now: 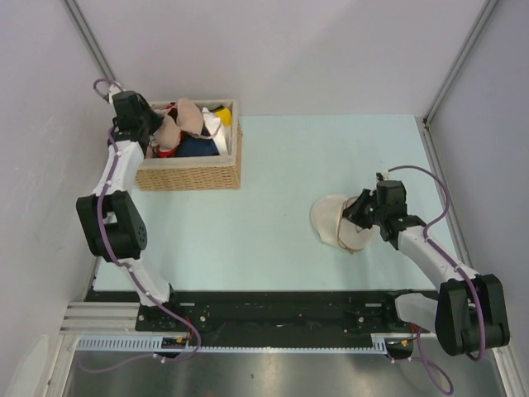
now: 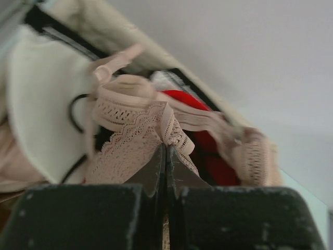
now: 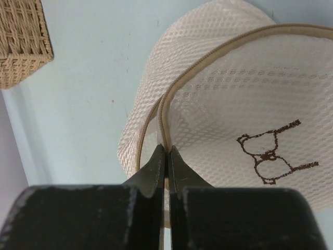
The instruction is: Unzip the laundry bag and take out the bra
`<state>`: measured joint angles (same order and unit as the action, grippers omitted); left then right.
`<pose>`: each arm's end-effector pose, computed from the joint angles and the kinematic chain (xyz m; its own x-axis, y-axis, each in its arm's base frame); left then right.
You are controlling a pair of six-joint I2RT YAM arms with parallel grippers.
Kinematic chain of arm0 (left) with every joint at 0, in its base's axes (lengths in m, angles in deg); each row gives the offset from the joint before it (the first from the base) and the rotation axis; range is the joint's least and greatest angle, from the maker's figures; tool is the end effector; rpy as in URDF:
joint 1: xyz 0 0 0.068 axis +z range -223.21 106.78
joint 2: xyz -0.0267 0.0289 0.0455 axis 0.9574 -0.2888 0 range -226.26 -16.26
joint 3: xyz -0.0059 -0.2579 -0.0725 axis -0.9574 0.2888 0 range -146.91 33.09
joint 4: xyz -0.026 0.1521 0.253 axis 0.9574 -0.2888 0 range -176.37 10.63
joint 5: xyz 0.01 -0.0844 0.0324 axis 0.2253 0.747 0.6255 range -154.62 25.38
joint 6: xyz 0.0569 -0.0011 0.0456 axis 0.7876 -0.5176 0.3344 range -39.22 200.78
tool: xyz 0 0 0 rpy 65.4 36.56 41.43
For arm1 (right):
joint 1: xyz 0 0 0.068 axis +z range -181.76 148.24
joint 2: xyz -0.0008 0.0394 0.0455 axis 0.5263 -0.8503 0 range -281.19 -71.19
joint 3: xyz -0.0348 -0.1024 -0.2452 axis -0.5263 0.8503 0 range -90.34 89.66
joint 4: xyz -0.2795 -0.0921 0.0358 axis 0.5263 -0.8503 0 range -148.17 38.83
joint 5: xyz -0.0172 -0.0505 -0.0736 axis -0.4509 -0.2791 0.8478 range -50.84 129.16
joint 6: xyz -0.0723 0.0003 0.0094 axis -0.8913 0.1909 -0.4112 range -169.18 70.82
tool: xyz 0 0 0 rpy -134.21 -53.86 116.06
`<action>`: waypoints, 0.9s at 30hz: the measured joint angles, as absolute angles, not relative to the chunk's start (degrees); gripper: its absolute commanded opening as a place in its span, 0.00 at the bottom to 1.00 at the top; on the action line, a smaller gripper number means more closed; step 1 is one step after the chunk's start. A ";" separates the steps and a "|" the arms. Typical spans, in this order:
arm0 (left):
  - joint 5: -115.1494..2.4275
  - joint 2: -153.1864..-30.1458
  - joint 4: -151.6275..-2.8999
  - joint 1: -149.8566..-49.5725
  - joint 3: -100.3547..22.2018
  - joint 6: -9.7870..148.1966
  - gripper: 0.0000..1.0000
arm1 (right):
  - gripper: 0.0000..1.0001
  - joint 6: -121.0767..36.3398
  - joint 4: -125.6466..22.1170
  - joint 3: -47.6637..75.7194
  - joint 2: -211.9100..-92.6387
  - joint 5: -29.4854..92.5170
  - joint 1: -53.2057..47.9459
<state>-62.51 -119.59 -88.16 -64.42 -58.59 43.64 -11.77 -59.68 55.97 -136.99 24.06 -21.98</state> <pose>0.4886 0.0732 0.3203 -0.2034 -0.6421 -0.7392 -0.3029 0.7592 -0.5761 0.2784 0.0641 0.1645 -0.7275 0.4699 -0.4999 0.1048 0.7962 0.5959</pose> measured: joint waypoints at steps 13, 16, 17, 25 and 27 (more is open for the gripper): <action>-76.92 -124.75 -89.56 -65.01 -55.50 47.38 0.22 | 0.00 -11.80 -59.20 55.42 -136.62 23.76 -22.15; -76.87 -123.00 -90.20 -65.29 -55.48 48.45 0.49 | 0.00 -11.95 -60.25 55.42 -134.20 23.87 -22.15; -76.89 -121.95 -90.48 -65.44 -55.48 48.88 0.59 | 0.00 -12.02 -60.64 55.42 -133.08 24.06 -22.15; -77.97 -107.46 -93.41 -68.96 -57.82 54.33 0.84 | 0.08 -13.50 -66.96 53.13 -123.70 25.77 -22.24; -78.01 -104.44 -93.80 -69.86 -58.41 55.42 0.86 | 0.00 -14.11 -68.43 52.41 -121.39 26.38 -22.24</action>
